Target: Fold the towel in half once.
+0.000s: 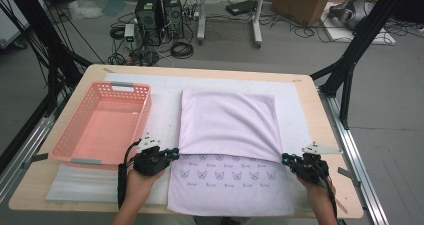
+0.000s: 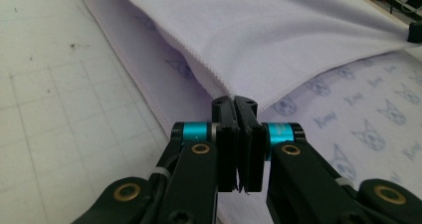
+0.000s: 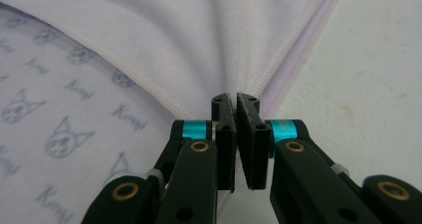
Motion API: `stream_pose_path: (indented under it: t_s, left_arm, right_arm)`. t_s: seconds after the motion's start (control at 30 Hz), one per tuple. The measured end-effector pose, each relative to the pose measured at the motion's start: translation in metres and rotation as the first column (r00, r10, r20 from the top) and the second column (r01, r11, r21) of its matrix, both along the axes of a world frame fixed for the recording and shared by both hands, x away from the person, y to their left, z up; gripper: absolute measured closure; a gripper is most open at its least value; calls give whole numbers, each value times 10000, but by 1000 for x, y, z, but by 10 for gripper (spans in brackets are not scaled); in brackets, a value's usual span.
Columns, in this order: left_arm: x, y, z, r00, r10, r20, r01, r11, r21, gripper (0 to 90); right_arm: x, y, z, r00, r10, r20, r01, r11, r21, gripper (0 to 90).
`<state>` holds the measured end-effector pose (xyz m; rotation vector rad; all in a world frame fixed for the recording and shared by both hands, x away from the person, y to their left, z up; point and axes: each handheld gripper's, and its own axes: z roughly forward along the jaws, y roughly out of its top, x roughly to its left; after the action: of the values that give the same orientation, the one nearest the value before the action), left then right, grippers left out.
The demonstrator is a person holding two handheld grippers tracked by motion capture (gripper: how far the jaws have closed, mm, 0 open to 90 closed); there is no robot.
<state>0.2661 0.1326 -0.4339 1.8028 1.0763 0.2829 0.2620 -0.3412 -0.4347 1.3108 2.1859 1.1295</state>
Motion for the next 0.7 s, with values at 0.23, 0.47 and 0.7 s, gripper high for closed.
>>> stream_pose_path:
  t_s: [0.23, 0.47, 0.7]
  left_arm:
    - [-34, 14, -1, 10000, 55, 14, -55, 10000, -6, 895]
    - [-42, 23, -2, 9987, 423, 281, -424, 9991, 16, 818]
    - [-15, 2, -5, 9993, 352, 106, -354, 9992, 187, 509]
  right_arm:
    - [-26, -4, 3, 9997, 175, -142, -175, 9998, 31, 858]
    - [-42, -2, 1, 9990, 336, -278, -340, 9994, -114, 853]
    - [-34, -2, -1, 9998, 134, -149, -134, 9999, 33, 848]
